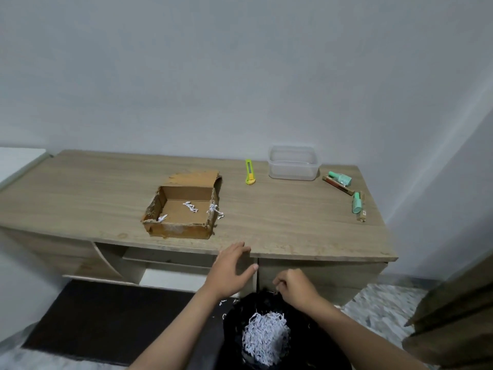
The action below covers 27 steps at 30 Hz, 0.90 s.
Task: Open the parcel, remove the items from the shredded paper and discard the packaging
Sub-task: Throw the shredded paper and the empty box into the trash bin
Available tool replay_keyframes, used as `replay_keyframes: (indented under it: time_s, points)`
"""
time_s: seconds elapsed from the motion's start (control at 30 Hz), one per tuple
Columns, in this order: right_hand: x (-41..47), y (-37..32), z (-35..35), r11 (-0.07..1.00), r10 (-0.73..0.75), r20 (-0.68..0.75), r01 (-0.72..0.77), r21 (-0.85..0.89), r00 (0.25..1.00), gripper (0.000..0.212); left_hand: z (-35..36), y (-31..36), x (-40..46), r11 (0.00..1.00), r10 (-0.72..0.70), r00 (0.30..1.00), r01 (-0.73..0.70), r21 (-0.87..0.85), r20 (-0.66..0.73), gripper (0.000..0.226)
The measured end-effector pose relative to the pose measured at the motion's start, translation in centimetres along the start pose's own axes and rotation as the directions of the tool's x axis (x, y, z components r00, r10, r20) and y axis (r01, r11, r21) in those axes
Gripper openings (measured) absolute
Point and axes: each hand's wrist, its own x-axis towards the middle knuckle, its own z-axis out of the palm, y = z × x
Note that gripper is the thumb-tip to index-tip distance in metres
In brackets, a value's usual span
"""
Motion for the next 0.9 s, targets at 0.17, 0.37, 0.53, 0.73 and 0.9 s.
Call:
replay_keyframes:
  time_s: [0.17, 0.37, 0.53, 0.73, 0.9]
  points:
    - [1.4, -2.2, -1.2, 0.99, -0.136, -0.031, 0.136, 0.024, 0.99, 0.01, -2.1, -1.0, -0.8, 0.999, 0.04, 0.965, -0.045, -0.013, -0.259, 0.041]
    - [4.5, -7.6, -2.8, 0.888, -0.129, -0.216, 0.21, 0.41, 0.968, 0.011, -7.2, -2.9, -0.5, 0.992, -0.02, 0.767, 0.093, 0.08, -0.641, 0.041]
    - [10.1, -14.0, -2.6, 0.538, 0.195, -0.023, -0.087, 0.838, 0.98, 0.017, -12.7, -6.3, 1.2, 0.984, -0.16, 0.694, 0.165, -0.061, -0.702, 0.054]
    - [15.1, -18.3, -0.9, 0.476, 0.357, 0.037, -0.216, 0.853, 0.933, 0.017, -17.8, -11.4, 3.8, 0.955, -0.297, 0.803, 0.235, -0.183, -0.517, 0.066]
    - [15.5, -21.0, -0.8, 0.625, 0.444, -0.259, -0.09, 0.775, 0.857, 0.016, -19.4, -14.4, 6.3, 0.931, -0.29, 0.908, 0.195, -0.309, -0.303, 0.072]
